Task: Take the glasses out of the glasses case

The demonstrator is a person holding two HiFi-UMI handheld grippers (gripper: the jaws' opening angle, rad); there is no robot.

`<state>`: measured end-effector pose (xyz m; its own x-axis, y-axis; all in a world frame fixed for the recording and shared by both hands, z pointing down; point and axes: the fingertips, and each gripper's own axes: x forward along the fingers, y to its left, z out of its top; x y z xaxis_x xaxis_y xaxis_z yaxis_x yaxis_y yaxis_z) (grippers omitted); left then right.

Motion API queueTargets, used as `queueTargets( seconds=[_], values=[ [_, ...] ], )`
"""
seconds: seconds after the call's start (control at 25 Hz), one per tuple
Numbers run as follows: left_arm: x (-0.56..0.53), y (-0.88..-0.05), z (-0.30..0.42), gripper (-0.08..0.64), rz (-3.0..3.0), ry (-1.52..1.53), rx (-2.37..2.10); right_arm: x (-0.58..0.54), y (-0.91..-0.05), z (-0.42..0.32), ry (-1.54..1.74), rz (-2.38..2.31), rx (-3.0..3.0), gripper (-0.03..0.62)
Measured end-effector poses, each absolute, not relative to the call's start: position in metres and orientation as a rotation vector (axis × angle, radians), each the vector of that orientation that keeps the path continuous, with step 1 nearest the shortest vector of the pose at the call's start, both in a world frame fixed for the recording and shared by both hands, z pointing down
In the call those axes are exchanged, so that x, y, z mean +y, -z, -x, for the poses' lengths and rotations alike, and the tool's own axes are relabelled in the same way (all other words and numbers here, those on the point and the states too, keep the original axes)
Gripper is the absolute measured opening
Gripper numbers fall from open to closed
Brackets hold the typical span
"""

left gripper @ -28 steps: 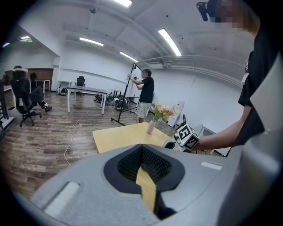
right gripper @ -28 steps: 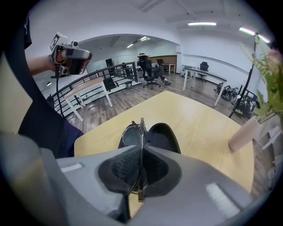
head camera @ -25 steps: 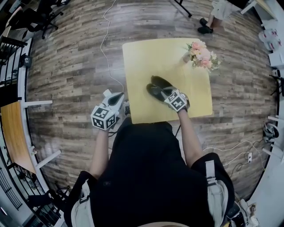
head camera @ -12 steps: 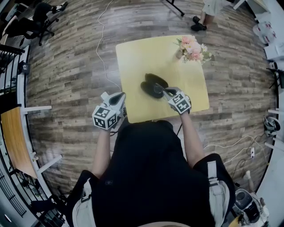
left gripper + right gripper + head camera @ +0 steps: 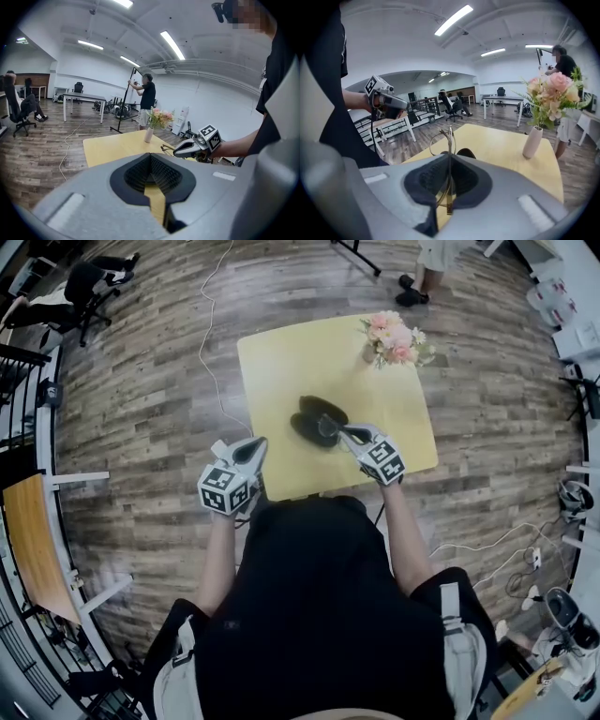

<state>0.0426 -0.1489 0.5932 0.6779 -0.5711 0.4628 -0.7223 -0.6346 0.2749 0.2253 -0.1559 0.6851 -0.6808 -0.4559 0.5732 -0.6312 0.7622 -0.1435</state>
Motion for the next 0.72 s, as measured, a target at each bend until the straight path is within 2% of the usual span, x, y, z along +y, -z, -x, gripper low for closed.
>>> queueTargets(
  seconds=[0.72],
  values=[
    [-0.148, -0.593, -0.044, 0.011, -2.461, -0.465, -0.989, -0.166, -0.611, -0.204, -0.304, -0.820, -2.604, 0.017]
  ],
)
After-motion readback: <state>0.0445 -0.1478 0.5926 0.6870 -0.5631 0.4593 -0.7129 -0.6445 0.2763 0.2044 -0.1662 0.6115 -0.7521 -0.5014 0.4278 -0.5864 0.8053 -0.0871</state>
